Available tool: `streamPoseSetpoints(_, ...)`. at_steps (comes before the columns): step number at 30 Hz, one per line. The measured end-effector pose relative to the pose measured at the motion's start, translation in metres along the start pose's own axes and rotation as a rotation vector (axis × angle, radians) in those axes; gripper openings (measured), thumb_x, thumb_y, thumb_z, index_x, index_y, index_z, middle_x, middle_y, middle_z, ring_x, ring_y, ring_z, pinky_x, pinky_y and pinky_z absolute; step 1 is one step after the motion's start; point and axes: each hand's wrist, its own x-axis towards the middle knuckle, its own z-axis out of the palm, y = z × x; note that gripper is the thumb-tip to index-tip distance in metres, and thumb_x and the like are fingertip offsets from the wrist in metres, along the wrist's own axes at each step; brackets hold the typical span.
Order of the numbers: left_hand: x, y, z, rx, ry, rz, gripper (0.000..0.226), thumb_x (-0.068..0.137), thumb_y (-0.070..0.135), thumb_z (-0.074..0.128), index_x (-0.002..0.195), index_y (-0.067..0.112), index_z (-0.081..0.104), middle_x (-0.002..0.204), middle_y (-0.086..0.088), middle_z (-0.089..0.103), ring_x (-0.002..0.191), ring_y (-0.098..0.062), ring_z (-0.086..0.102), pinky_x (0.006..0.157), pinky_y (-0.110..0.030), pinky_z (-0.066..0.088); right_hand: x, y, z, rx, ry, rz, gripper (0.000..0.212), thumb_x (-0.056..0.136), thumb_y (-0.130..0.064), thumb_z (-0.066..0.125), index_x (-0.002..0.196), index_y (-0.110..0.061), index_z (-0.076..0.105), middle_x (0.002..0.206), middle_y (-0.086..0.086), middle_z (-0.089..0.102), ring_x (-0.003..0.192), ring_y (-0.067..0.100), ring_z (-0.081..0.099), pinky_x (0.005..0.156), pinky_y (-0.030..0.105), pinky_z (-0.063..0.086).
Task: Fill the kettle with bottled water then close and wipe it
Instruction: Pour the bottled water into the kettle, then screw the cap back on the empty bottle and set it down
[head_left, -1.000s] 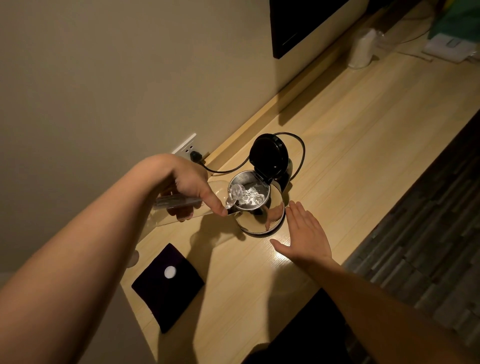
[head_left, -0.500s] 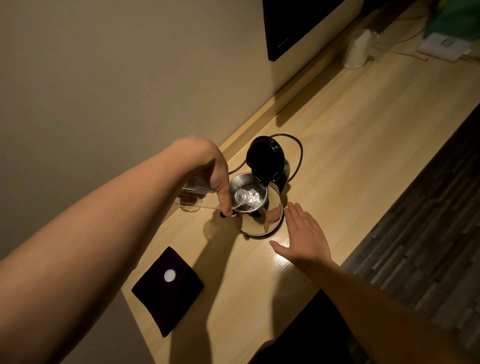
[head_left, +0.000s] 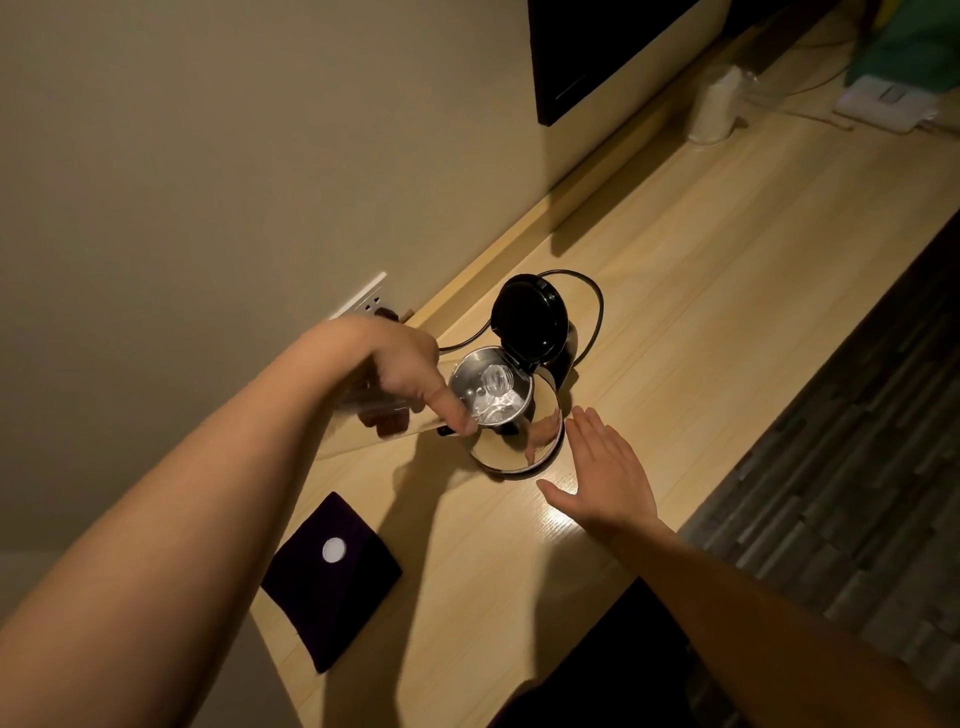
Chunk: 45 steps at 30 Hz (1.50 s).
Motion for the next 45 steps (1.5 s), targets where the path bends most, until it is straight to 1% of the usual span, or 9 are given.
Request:
streamPoseSetpoints(6,-0.005,-0.054,0.057,-0.358,0.33,0.371,0.081,0.058,0.077,0.079,0.094,0.005,0.069,0.08,-0.011,0.079,0.069,-0.02,0.073,0.067,-0.041,0.061,-0.023,-0.007,-0.027,0.287,0.097,0.088,0.065,0.101,-0.057,0.048,0.156,-0.025,0.036,0.165,-0.004,0.036,0.152,0.013,0.031,0.123,0.032,0.024)
streamPoseSetpoints(11,0.0,-0.078,0.122,-1.038,0.453,0.643,0.09,0.053,0.075,0.085,0.104,0.005,0.063,0.088,-0.009,0.078,0.08,-0.025,0.075,0.077,-0.037,0.062,-0.045,-0.075,-0.093,0.743,0.205,0.013,0.028,0.096,-0.043,0.06,0.123,-0.036,0.057,0.121,-0.019,0.057,0.114,0.003,0.059,0.093,0.037,0.058)
streamPoseSetpoints(19,0.005,-0.067,0.187,-1.648,0.588,0.589,0.1,0.068,0.099,0.03,0.109,0.019,0.074,0.1,-0.012,0.079,0.099,-0.032,0.074,0.096,-0.05,0.053,-0.037,-0.196,-0.132,1.073,-0.053,-0.04,0.074,0.08,-0.069,0.065,0.145,-0.036,0.049,0.141,-0.017,0.052,0.127,-0.011,0.049,0.099,0.014,0.048)
streamPoseSetpoints(24,0.01,-0.076,0.209,-1.606,0.836,0.45,0.103,0.069,0.102,0.014,0.097,0.025,0.077,0.1,-0.016,0.077,0.105,-0.034,0.072,0.104,-0.057,0.051,-0.039,-0.231,-0.125,1.067,-0.156,-0.046,0.043,0.099,-0.023,0.067,0.138,-0.015,0.052,0.133,-0.005,0.056,0.103,-0.03,0.051,0.079,-0.005,0.04)
streamPoseSetpoints(28,0.015,-0.105,0.228,-1.656,0.947,0.304,0.109,0.071,0.1,0.013,0.097,0.015,0.075,0.092,-0.016,0.078,0.095,-0.034,0.074,0.089,-0.046,0.058,-0.037,-0.242,-0.11,0.987,-0.173,-0.091,0.039,0.097,-0.041,0.067,0.133,-0.029,0.054,0.129,-0.014,0.061,0.117,-0.015,0.054,0.091,0.004,0.043)
streamPoseSetpoints(32,0.038,-0.159,0.253,-1.576,1.146,-0.138,0.08,0.094,0.078,0.02,0.098,0.015,0.07,0.099,-0.006,0.072,0.097,-0.027,0.068,0.083,-0.04,0.05,-0.032,-0.241,-0.095,0.94,-0.275,-0.105,0.038,0.095,-0.035,0.072,0.129,-0.034,0.057,0.114,-0.025,0.069,0.108,-0.001,0.066,0.091,0.02,0.051)
streamPoseSetpoints(34,0.057,-0.185,0.267,-1.338,1.115,-0.278,0.071,0.093,0.076,0.025,0.097,0.018,0.064,0.101,-0.005,0.067,0.096,-0.029,0.065,0.076,-0.041,0.047,-0.031,-0.24,-0.092,0.897,-0.302,-0.132,0.042,0.092,-0.04,0.072,0.13,-0.031,0.056,0.112,-0.025,0.07,0.105,0.001,0.068,0.088,0.021,0.052)
streamPoseSetpoints(38,0.094,-0.207,0.282,-0.991,0.934,-0.327,0.059,0.095,0.058,0.059,0.134,0.013,0.054,0.129,-0.009,0.055,0.112,-0.029,0.062,0.083,-0.036,0.048,-0.028,-0.236,-0.085,0.802,-0.349,-0.135,0.05,0.084,-0.054,0.07,0.128,-0.037,0.053,0.112,-0.028,0.069,0.104,0.0,0.069,0.086,0.016,0.052)
streamPoseSetpoints(45,0.12,-0.204,0.286,-0.82,0.954,-0.29,0.032,0.093,0.03,0.073,0.117,0.012,0.061,0.119,-0.008,0.054,0.105,-0.027,0.061,0.087,-0.033,0.048,-0.022,-0.233,-0.078,0.708,-0.37,-0.167,0.044,0.086,-0.052,0.068,0.125,-0.044,0.052,0.113,-0.011,0.073,0.108,0.002,0.068,0.091,0.019,0.053)
